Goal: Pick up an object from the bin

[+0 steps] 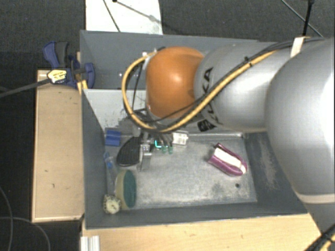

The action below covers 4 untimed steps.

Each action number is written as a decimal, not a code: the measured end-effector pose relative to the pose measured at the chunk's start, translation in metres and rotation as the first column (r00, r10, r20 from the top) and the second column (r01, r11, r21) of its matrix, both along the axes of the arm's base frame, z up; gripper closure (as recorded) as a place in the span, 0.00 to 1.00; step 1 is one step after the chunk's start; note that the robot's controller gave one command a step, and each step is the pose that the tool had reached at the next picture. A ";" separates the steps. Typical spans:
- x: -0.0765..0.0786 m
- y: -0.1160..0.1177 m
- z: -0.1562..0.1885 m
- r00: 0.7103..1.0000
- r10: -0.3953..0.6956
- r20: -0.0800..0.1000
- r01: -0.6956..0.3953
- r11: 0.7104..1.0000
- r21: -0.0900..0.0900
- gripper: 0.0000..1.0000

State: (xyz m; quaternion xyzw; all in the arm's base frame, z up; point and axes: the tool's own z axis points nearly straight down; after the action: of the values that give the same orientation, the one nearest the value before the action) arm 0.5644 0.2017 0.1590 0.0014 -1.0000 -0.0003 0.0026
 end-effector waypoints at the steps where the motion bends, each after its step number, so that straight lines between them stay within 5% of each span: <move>1: 0.028 -0.008 -0.091 0.981 0.194 0.005 -0.194 0.981 -0.001 0.00; 2: 0.026 -0.012 -0.057 0.885 0.465 0.012 -0.465 0.885 -0.001 0.00; 3: 0.028 -0.033 -0.058 0.724 0.689 0.009 -0.689 0.724 -0.002 0.00; 4: 0.027 0.012 -0.075 0.535 0.845 0.011 -0.845 0.535 -0.022 0.00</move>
Offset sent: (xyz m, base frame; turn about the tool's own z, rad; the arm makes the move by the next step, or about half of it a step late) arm 0.0280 -0.0073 -0.0890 -0.1964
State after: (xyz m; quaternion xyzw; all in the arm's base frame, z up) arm 0.5918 0.2138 0.0842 0.4833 -0.8754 0.0081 -0.0078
